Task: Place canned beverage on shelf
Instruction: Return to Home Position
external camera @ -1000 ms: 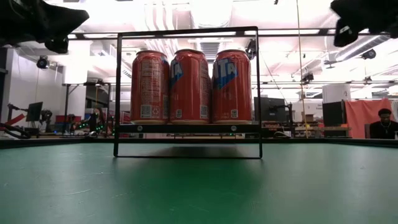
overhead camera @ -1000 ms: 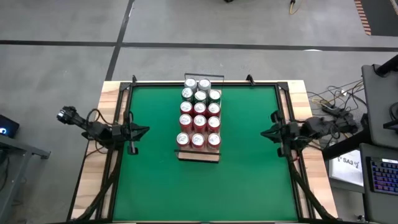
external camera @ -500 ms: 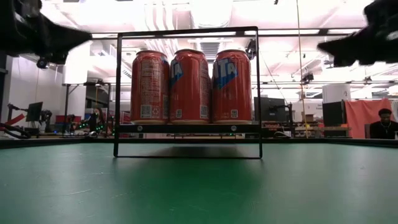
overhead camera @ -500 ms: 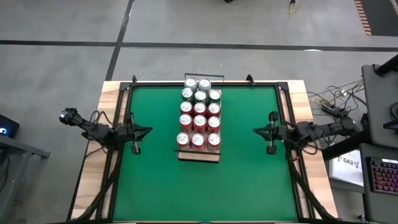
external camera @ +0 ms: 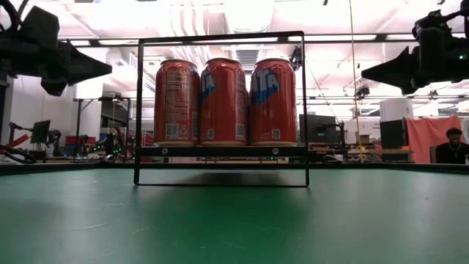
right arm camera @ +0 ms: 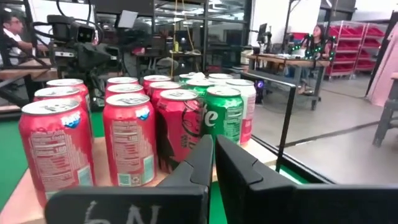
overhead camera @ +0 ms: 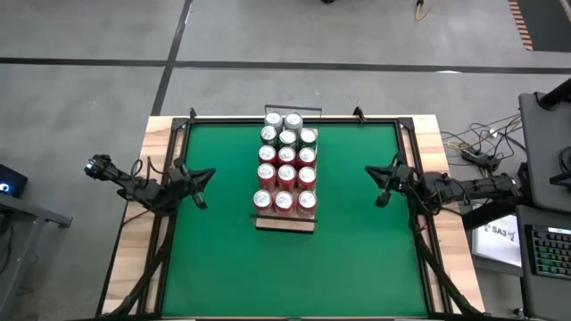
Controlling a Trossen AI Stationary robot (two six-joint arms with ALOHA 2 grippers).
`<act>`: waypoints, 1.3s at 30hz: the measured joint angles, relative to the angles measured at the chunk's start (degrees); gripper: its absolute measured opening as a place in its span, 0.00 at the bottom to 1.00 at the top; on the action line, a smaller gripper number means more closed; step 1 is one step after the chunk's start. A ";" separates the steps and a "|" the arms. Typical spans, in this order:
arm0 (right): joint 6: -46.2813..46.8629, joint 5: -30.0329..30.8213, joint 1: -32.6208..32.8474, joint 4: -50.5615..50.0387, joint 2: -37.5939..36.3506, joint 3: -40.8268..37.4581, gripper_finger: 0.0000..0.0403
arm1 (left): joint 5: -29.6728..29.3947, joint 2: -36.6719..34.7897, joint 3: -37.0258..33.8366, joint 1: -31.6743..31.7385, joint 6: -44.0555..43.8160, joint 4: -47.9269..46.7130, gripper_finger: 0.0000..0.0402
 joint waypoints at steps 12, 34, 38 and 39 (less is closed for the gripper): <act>0.24 -0.40 0.00 -0.09 0.04 -0.02 0.02 | 0.06 0.38 0.57 0.00 0.26 -0.10 0.00; 0.20 -0.49 0.00 -0.20 0.04 -0.05 0.02 | 0.08 0.91 0.72 0.00 0.28 -0.01 0.00; 0.22 -0.51 0.00 -0.22 0.04 -0.07 0.02 | 0.08 0.91 0.75 0.00 0.28 -0.01 0.00; 0.20 -0.50 0.00 -0.22 0.04 -0.07 0.02 | 0.08 0.91 0.76 0.00 0.28 -0.01 0.00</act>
